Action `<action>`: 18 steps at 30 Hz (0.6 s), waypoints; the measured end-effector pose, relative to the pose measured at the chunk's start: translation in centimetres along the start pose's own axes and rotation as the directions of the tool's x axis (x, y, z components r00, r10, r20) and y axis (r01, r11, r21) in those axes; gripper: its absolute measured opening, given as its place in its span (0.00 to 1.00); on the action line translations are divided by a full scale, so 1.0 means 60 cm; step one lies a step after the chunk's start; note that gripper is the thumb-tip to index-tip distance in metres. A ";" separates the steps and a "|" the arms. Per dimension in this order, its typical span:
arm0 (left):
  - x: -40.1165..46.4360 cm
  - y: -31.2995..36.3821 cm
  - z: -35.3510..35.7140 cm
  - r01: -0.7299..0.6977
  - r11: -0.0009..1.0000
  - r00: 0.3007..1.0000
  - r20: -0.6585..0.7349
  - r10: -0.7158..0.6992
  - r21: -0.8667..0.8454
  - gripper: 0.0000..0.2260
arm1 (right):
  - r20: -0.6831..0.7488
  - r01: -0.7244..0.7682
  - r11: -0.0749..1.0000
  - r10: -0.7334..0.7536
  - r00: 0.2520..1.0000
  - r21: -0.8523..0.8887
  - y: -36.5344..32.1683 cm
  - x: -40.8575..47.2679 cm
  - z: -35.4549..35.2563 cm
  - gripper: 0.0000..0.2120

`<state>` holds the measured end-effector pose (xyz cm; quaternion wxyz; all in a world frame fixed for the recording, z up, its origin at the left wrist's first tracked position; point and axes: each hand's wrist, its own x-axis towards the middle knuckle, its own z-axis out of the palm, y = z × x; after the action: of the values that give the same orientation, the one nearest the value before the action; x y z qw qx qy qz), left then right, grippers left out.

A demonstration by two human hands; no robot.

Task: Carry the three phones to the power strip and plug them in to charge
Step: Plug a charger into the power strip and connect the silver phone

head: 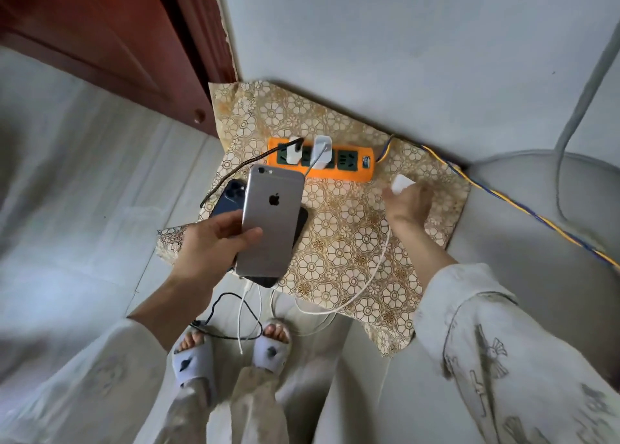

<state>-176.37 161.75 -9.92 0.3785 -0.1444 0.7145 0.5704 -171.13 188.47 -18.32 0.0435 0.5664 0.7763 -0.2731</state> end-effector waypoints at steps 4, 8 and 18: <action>-0.006 -0.007 -0.009 -0.021 1.000 1.000 -0.002 0.021 0.012 0.12 | -0.013 0.233 0.971 -0.233 0.972 0.060 -0.003 -0.012 -0.009 0.25; -0.010 -0.021 -0.017 -0.007 1.000 1.000 -0.017 0.007 -0.004 0.12 | 0.117 0.563 0.826 -0.558 0.822 -0.016 -0.028 -0.024 -0.034 0.24; -0.012 -0.092 -0.001 -0.009 0.994 1.000 0.026 0.006 0.113 0.11 | 0.451 0.795 0.473 -0.656 0.605 -0.379 -0.096 0.010 -0.054 0.29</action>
<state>-172.41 159.85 -13.29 0.3932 -0.1127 0.7412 0.5322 -175.77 189.31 -13.61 0.1763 0.1038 0.9738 -0.0991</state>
